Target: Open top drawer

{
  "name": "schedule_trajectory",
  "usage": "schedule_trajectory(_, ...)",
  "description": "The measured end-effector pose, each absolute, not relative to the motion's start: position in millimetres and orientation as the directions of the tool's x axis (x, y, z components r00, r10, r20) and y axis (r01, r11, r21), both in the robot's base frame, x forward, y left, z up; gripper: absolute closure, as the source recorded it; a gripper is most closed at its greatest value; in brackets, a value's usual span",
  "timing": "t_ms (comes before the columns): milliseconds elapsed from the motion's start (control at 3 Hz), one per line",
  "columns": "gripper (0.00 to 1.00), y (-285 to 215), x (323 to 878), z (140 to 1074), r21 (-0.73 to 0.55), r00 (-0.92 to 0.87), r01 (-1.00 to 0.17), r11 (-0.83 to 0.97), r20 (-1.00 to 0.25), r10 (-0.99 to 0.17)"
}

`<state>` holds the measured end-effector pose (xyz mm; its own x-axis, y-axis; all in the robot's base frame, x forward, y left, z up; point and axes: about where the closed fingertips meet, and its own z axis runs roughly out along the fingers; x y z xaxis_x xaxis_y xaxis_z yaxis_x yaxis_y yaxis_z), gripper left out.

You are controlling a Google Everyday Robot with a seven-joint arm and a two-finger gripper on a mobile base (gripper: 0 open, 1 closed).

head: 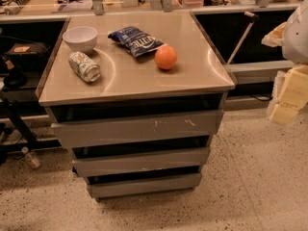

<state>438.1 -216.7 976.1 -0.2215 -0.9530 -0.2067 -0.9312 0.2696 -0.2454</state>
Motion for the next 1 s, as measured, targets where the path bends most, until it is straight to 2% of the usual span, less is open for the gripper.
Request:
schedule_trajectory(333,0.0,-217,438,976,-0.245,-0.221,-0.931,0.27,-0.207,-0.953)
schedule_trajectory(1000,0.0,-148,471,877,-0.144,-0.138,-0.974,0.177,-0.242,-0.96)
